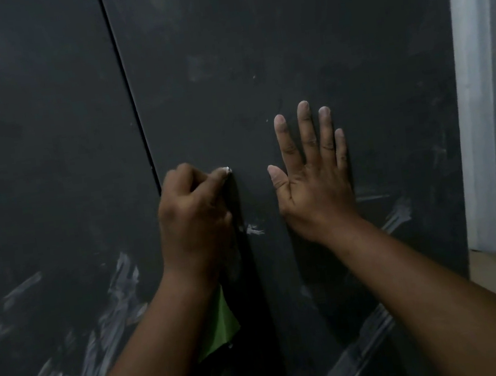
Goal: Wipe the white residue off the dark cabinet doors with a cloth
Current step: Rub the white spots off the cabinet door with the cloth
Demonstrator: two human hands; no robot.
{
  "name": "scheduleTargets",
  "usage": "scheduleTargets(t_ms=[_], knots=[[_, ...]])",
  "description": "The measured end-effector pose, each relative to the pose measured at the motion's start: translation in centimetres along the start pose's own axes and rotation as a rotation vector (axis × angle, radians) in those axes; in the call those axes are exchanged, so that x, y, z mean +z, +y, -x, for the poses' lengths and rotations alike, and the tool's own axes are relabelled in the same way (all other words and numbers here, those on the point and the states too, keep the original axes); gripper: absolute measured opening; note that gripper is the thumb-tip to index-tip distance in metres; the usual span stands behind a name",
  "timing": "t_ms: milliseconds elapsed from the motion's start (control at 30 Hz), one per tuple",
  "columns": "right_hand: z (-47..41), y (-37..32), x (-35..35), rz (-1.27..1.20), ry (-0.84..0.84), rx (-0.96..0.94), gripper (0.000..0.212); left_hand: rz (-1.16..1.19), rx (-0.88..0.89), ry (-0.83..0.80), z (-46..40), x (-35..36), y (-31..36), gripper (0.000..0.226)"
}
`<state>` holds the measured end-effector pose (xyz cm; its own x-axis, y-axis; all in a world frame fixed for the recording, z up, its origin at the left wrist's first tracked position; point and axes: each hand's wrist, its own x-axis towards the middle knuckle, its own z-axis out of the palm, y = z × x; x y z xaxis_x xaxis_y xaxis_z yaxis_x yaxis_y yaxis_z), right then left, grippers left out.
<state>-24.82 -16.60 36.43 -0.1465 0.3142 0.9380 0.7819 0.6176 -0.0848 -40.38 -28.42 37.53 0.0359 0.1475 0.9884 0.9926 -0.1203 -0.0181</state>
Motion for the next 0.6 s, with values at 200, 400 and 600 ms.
scheduleTargets(t_ms=[200, 400, 600], knots=[[5.4, -3.4, -1.0, -0.197, 0.049, 0.054, 0.054, 0.027, 0.0, -0.097, 5.1, -0.9, -0.4, 0.019], [11.0, -9.4, -1.7, -0.642, 0.11, 0.266, 0.033, 0.661, -0.784, -0.121, 3.6, -3.6, 0.3, 0.01], [8.9, -13.0, -2.8, -1.055, 0.272, 0.469, 0.031, 0.916, -0.785, -0.258, 1.4, -5.8, 0.9, 0.012]])
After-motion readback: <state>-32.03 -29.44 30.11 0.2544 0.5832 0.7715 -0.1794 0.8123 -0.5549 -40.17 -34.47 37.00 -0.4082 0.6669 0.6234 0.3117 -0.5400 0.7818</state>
